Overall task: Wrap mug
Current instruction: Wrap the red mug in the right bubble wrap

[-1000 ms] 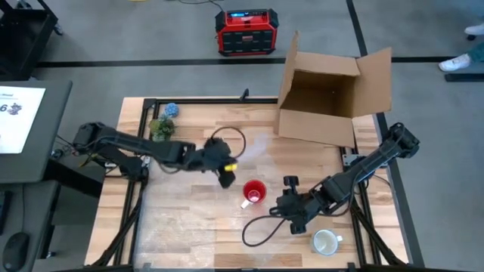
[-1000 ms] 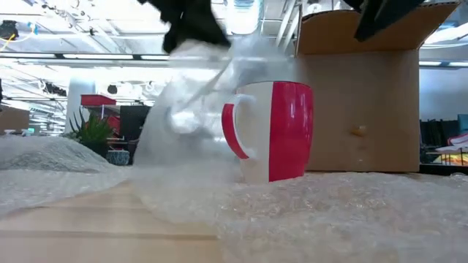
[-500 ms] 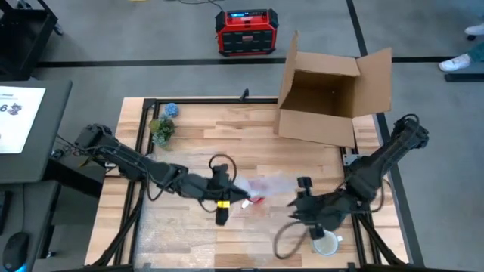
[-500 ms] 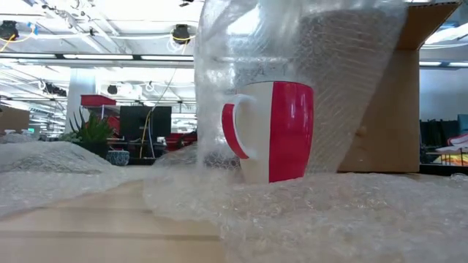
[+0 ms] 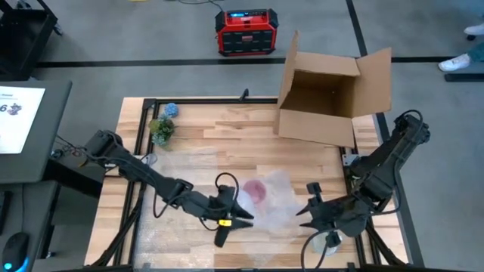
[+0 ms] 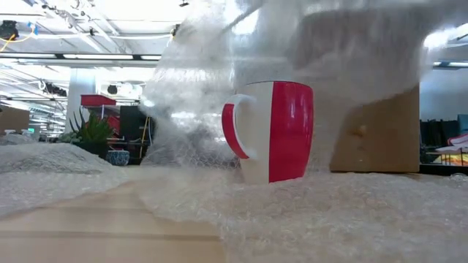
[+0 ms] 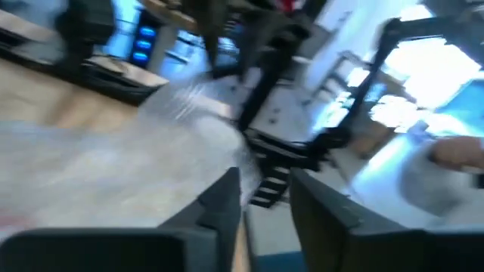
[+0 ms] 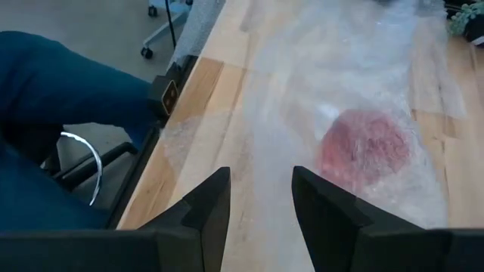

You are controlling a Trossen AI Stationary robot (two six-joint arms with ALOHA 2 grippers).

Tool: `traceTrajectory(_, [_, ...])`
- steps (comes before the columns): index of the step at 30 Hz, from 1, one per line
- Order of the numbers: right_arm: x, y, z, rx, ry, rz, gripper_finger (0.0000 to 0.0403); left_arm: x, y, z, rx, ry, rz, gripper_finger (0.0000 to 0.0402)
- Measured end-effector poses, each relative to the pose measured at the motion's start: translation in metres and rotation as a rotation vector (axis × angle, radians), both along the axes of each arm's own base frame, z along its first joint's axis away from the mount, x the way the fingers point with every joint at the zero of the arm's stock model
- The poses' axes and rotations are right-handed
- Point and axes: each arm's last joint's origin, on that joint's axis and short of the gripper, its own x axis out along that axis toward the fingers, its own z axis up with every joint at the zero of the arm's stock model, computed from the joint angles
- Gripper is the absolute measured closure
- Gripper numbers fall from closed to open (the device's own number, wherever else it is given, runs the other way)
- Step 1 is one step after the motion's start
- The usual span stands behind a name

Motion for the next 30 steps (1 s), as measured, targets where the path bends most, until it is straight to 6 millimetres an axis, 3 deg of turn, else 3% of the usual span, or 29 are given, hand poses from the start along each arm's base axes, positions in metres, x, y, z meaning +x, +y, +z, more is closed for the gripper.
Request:
traceTrajectory(6, [0.002, -0.003, -0.001, -0.003, 0.009, -0.018, 0.0271, -0.006, -0.02, 0.035, -0.087, -0.074, -0.114, 0.0238])
traceTrajectory(9, [0.006, -0.007, -0.001, 0.015, 0.014, -0.055, 0.0271, -0.009, -0.03, 0.057, -0.04, -0.102, -0.141, 0.0237])
traceTrajectory(12, [0.012, -0.014, -0.003, 0.047, 0.022, -0.115, 0.0271, -0.012, -0.032, 0.066, 0.073, 0.017, -0.091, 0.0247])
traceTrajectory(18, [0.03, -0.043, -0.04, 0.052, 0.107, -0.282, 0.0271, -0.023, -0.009, 0.024, 0.137, 0.485, 0.181, 0.028])
traceTrajectory(21, [0.04, -0.059, -0.065, 0.128, 0.163, -0.324, 0.0271, -0.031, -0.007, 0.006, 0.081, 0.602, 0.217, 0.0295])
traceTrajectory(26, [0.045, -0.078, -0.1, 0.223, 0.211, -0.37, 0.0271, -0.039, -0.02, -0.019, 0.0, 0.61, 0.153, 0.0308])
traceTrajectory(30, [0.044, -0.089, -0.123, 0.261, 0.203, -0.426, 0.0271, -0.045, -0.019, -0.051, -0.038, 0.528, 0.232, 0.0308])
